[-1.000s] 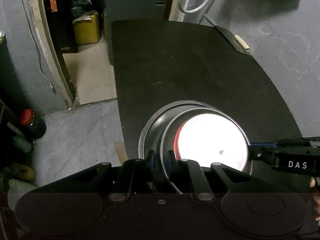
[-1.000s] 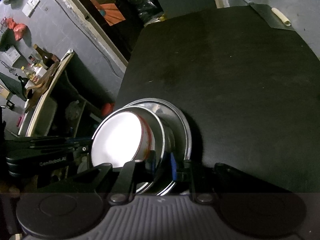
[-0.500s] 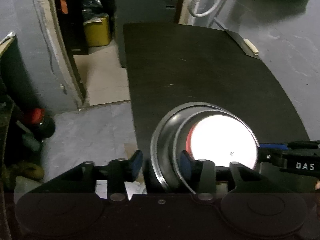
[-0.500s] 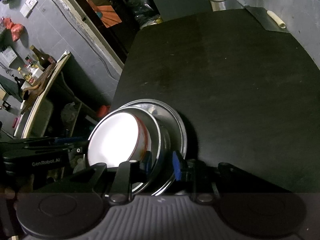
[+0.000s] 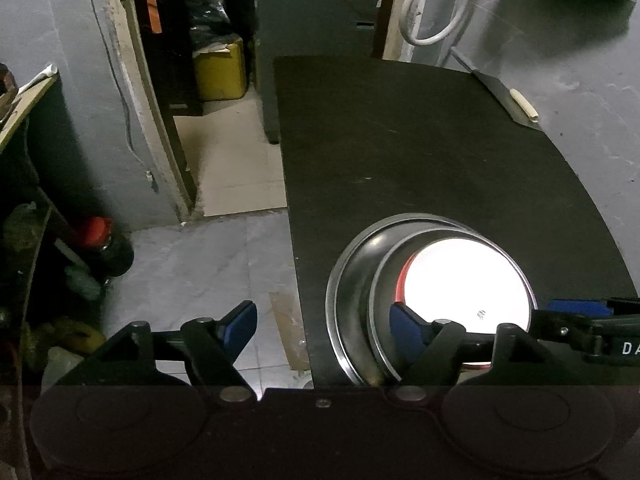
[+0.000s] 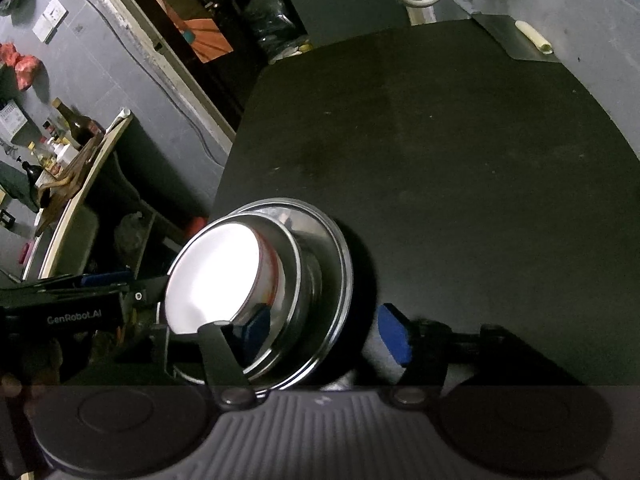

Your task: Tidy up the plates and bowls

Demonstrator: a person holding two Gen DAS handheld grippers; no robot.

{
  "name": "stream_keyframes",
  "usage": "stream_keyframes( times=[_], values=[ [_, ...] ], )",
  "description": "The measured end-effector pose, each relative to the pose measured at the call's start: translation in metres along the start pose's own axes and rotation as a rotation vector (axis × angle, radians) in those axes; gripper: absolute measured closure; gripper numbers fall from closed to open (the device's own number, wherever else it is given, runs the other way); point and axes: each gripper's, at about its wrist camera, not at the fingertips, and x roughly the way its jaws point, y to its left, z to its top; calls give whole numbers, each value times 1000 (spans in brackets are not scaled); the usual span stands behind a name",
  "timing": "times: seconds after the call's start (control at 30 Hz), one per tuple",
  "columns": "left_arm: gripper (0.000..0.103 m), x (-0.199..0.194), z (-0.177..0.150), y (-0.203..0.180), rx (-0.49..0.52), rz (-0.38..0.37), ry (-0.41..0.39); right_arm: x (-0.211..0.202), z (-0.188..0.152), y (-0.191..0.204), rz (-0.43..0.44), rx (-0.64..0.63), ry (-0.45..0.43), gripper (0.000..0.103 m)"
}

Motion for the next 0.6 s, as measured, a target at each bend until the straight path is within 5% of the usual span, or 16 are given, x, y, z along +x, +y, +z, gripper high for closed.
stream_keyframes(
  times=[0.4,0.6],
  values=[
    [2,-11,-6,2,-35,37,-36,-9,-4,-1,22,-21,-18,19],
    [1,-15,-11,-3,-36,59,-45,-16,-6,-5,34,-29,-38,10]
  ],
)
